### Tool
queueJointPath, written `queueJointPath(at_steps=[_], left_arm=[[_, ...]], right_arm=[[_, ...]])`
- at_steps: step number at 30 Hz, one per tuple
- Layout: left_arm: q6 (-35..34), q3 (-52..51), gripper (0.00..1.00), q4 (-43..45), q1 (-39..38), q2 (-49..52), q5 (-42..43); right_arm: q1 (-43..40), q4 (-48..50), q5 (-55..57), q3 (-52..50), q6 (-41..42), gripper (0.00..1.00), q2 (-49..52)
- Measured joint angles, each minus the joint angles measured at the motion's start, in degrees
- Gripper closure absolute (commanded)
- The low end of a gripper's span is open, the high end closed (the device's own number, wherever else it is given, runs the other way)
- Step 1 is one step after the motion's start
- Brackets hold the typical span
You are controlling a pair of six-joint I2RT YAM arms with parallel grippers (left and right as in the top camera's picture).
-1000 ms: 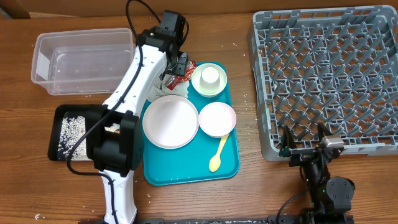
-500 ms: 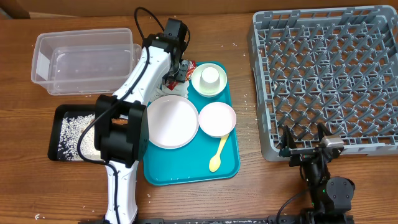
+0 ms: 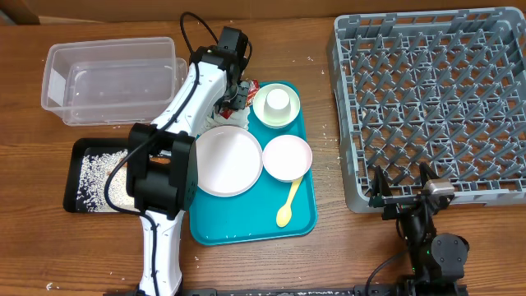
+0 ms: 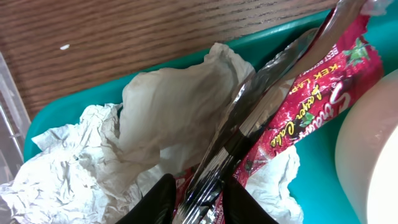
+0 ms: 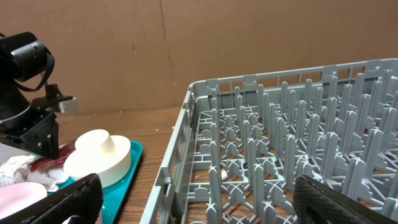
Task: Sort waste into correct bins and load items into the dishwasher
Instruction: 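Lower the left gripper and grasp the red snack wrapper, then carry the red wrapper left and drop it into the clear bin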
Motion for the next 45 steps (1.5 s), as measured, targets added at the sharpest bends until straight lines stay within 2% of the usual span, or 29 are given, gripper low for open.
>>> queueJointPath(at_steps=[5,12,18,30,38,42,44,45], left_arm=[[0.17,-0.22,0.96,-0.04,0.00,0.20,0.20],[0.13,-0.11,0.96,-2.05,0.00,0.20,0.61],[-0.96,3.41,0.96,-7.72,0.00,-0.63,1.40],[-1.62,7.56,0.96,-12.72,0.00,-9.86,6.84],[-11.74,7.54,0.96,-11.93,2.62,-15.76,-5.27],[-18.78,7.72,0.96,-11.61,9.09,-22.05,-8.85],[-21.40,8.22,0.94,-11.54,12.52,-23.63,-9.73],[-23.08,8.41,0.89,-11.43,14.64,-24.02,-10.21]], right_arm=[[0.00,0.02,-0.02,0.00,-0.02,0.00,0.00],[0.00,0.00,0.02,0.00,-0.02,0.00,0.00],[0.00,0.02,0.00,0.00,-0.02,0.00,0.00],[0.00,0.02,0.00,0.00,0.00,0.00,0.00],[0.00,0.00,0.02,0.00,-0.02,0.00,0.00],[0.00,0.02,0.00,0.00,0.00,0.00,0.00],[0.00,0.00,0.00,0.00,-0.02,0.00,0.00],[0.00,0.00,0.00,0.00,0.00,0.00,0.00]])
